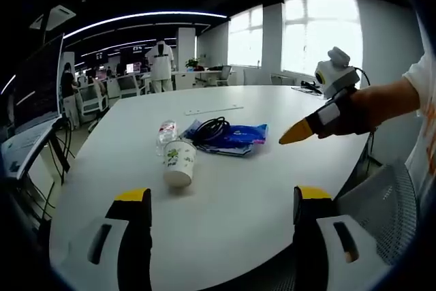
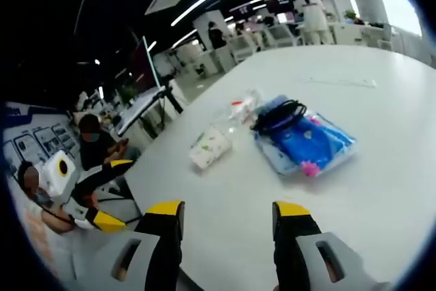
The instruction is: Arrange the tabletop items into an orderly group along one side of the table until the central work area is clear of visible clutter.
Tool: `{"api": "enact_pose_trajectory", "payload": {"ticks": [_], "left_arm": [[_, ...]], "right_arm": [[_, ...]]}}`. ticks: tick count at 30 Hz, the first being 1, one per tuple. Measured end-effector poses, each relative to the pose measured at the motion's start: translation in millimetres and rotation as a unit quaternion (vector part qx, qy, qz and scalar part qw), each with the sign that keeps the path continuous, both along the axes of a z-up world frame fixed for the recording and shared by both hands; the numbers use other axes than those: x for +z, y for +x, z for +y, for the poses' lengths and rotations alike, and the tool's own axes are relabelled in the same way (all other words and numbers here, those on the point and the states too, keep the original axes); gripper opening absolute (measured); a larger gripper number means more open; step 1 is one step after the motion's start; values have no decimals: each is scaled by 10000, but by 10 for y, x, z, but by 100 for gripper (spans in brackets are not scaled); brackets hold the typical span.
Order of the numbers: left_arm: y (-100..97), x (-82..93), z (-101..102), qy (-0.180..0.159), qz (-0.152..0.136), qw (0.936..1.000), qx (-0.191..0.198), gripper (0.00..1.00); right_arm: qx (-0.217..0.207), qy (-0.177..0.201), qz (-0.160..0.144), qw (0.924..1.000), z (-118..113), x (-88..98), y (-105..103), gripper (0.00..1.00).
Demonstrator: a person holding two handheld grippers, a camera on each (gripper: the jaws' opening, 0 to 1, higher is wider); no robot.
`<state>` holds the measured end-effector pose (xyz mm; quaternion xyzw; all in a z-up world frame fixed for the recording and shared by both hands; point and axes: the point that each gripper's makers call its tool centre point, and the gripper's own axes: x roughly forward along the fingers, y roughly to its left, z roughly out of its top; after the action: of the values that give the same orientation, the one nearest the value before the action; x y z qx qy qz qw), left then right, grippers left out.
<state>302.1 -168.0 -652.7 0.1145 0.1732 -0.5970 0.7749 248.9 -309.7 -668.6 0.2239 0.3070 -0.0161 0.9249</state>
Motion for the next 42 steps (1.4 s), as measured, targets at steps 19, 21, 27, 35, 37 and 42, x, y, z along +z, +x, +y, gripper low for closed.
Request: {"api": "enact_pose_trajectory", "payload": {"ticks": [19, 21, 27, 35, 37, 42], "left_arm": [[60, -107, 49, 407, -424, 9982, 69, 84], [62, -108, 52, 419, -436, 9981, 69, 84], [61, -120, 59, 460, -429, 9980, 76, 82], [68, -122, 68, 478, -441, 9978, 87, 80], [65, -137, 69, 515, -452, 9976, 69, 80], [60, -155, 76, 567, -452, 9974, 48, 78]], "right_arm": [[1551, -165, 189, 9876, 104, 194, 694, 52], [1676, -169, 207, 9855, 124, 202, 771, 52], [2124, -390, 372, 9757, 177, 125, 976, 51], [2278, -319, 599, 9714, 165, -17, 1183, 48], [2310, -370, 647, 9701, 170, -46, 1244, 49], [2386, -143, 653, 9688, 238, -59, 1418, 48]]}}
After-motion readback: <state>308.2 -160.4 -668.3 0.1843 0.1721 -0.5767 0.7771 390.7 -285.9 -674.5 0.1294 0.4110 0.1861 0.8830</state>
